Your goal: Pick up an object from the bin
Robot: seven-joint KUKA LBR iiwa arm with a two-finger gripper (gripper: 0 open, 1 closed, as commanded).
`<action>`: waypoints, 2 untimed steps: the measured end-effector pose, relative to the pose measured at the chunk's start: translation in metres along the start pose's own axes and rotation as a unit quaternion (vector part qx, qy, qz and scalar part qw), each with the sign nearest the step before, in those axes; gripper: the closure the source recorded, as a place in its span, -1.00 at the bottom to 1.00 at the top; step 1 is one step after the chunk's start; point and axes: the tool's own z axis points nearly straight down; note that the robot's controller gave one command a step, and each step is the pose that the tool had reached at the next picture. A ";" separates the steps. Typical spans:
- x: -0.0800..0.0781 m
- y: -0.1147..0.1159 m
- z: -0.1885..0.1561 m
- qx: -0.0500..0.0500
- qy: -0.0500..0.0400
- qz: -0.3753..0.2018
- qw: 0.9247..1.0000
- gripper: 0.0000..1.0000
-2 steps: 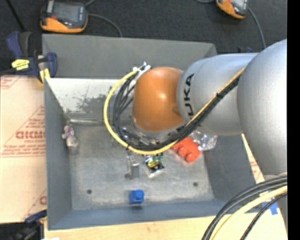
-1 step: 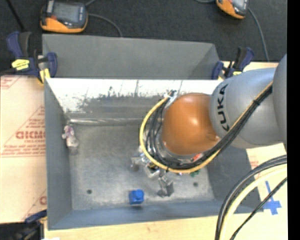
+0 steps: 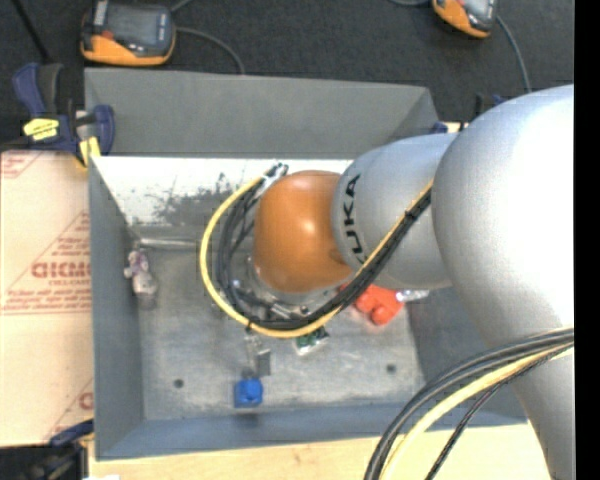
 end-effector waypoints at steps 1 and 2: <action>0.080 -0.068 -0.011 0.003 0.002 -0.078 0.997 -1.00; 0.034 -0.003 -0.122 0.002 -0.003 -0.155 0.988 -1.00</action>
Offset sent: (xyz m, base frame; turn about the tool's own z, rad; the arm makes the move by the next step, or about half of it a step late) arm -0.0556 -0.0855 0.0095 -0.1620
